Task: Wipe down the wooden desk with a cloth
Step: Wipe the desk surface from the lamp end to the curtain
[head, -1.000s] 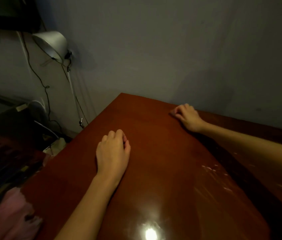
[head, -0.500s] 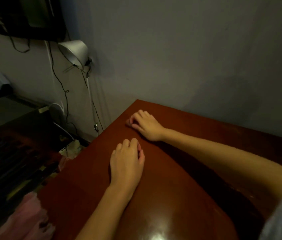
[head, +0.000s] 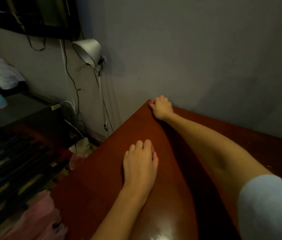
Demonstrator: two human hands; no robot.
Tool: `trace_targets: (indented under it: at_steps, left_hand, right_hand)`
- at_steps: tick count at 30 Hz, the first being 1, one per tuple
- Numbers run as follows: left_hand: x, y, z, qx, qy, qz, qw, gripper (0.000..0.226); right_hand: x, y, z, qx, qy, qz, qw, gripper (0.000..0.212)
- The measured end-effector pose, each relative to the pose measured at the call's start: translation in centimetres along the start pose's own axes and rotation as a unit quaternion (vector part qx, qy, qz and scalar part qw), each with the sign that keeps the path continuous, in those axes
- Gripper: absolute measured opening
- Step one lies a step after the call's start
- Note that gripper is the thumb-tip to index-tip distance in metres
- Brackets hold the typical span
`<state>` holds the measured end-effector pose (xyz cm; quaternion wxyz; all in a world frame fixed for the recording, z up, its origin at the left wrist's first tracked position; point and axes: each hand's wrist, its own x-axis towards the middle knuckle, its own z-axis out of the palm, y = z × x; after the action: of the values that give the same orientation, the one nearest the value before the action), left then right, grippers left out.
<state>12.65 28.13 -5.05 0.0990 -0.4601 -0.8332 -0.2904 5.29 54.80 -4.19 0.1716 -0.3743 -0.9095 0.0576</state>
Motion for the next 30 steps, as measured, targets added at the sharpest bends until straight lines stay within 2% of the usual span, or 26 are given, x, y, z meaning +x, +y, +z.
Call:
trace_targets:
  at_steps: [2, 4, 6, 8, 10, 12, 14, 16, 18, 22, 24, 26, 28, 30]
  left_hand:
    - [0.1, -0.1, 0.1, 0.000, 0.003, -0.001, 1.000, 0.009]
    - [0.1, -0.2, 0.1, -0.003, 0.001, -0.003, 1.000, 0.009]
    - [0.0, -0.2, 0.0, -0.007, 0.001, -0.001, 1.000, 0.009]
    - [0.0, -0.3, -0.1, -0.007, 0.001, 0.002, 1.000, 0.010]
    - [0.0, -0.3, 0.0, -0.013, -0.001, 0.002, 1.000, 0.013]
    - [0.0, -0.2, 0.0, -0.017, -0.001, 0.004, 1.000, 0.015]
    - [0.0, -0.2, -0.1, -0.015, -0.004, 0.004, 1.000, 0.015]
    - [0.0, -0.3, 0.0, -0.017, -0.007, 0.002, 1.000, 0.014]
    - [0.1, -0.3, 0.0, -0.011, -0.012, 0.002, 1.000, 0.012]
    - [0.2, -0.3, 0.1, 0.002, -0.007, -0.002, 1.000, 0.011]
    - [0.1, -0.3, 0.1, 0.006, -0.006, -0.002, 1.000, 0.011]
    - [0.1, -0.5, 0.2, 0.004, -0.006, -0.001, 1.000, 0.011]
    - [0.1, -0.6, 0.2, -0.001, -0.006, 0.002, 1.000, 0.011]
    - [0.1, -0.4, 0.2, -0.003, -0.011, 0.005, 1.000, 0.013]
  right_hand:
    - [-1.8, -3.9, 0.5, 0.032, -0.038, -0.100, 0.994, 0.028]
    - [-5.0, -5.0, 0.0, 0.054, -0.069, -0.201, 0.976, 0.025]
    - [-8.4, -3.0, -1.1, 0.077, -0.084, -0.284, 0.952, 0.028]
    - [-10.4, 1.1, -2.4, 0.089, -0.077, -0.324, 0.939, 0.036]
    - [-9.6, 6.1, -3.5, 0.083, -0.044, -0.267, 0.959, 0.044]
    - [-7.5, 10.2, -3.9, 0.062, -0.018, -0.148, 0.987, 0.042]
    - [-4.9, 11.4, -3.3, 0.026, 0.001, -0.021, 0.999, 0.031]
    - [-3.1, 9.4, -2.2, -0.005, 0.020, 0.038, 0.999, 0.029]
    - [-2.6, 5.2, -1.4, -0.001, 0.020, 0.001, 1.000, 0.029]
    - [-6.9, -2.0, -1.2, 0.034, -0.058, -0.194, 0.979, 0.026]
    - [-10.9, -1.8, -2.2, 0.056, -0.077, -0.289, 0.953, 0.024]
    - [-14.2, 1.4, -3.7, 0.085, -0.084, -0.349, 0.930, 0.033]
    - [-14.6, 6.7, -5.1, 0.086, -0.062, -0.321, 0.941, 0.050]
    - [-12.7, 12.2, -5.9, 0.065, -0.018, -0.218, 0.974, 0.058]
